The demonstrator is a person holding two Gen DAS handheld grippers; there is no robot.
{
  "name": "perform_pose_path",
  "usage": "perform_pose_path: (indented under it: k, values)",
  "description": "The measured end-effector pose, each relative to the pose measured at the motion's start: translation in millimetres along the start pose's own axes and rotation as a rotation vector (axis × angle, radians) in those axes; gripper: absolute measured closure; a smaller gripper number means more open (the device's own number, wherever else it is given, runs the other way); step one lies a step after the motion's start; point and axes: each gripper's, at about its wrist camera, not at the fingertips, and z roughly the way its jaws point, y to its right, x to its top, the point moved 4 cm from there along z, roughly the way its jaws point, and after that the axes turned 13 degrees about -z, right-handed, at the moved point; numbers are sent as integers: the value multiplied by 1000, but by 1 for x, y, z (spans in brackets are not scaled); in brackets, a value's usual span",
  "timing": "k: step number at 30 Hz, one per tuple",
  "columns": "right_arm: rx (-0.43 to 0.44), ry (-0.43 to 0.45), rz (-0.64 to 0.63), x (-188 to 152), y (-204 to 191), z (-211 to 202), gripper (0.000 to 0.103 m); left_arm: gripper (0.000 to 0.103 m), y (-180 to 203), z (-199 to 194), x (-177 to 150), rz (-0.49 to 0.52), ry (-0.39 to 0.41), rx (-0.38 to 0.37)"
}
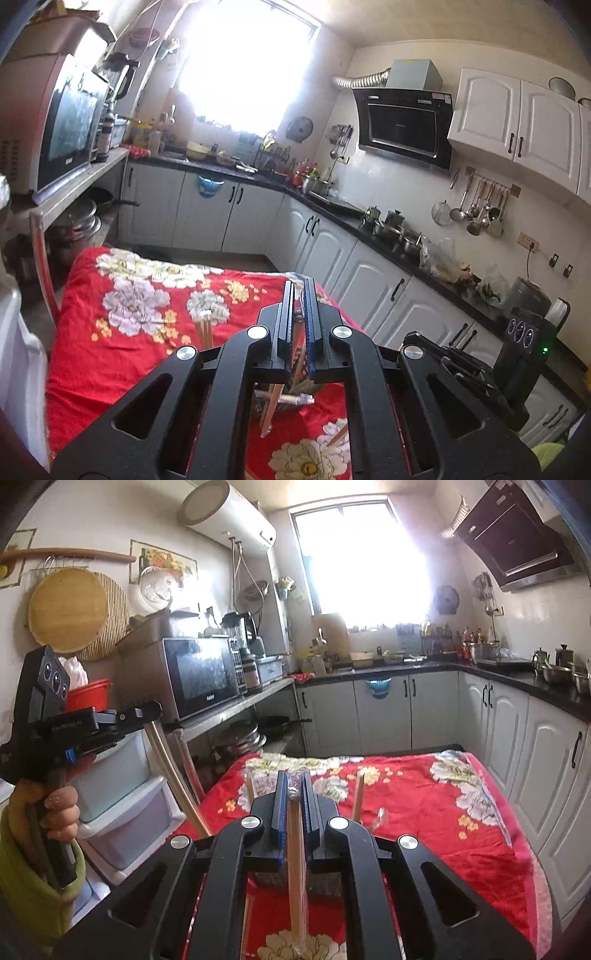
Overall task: Organize utensils
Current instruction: 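Lower the chopsticks into the caddy with the left tool while the right tool lowers its own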
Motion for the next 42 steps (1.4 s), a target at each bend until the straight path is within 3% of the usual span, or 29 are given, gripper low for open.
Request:
perform_pose_path:
  k: [12, 27, 42]
  values:
    - [-18, 65, -13, 34, 6, 4, 96, 100, 10, 14, 33, 26, 50, 7]
    - [-87, 147, -47, 67, 22, 23, 96, 100, 10, 34, 46, 54, 75, 44]
    - [-128, 113, -11, 40, 40, 76, 96, 100, -23, 76, 34, 39, 83, 125]
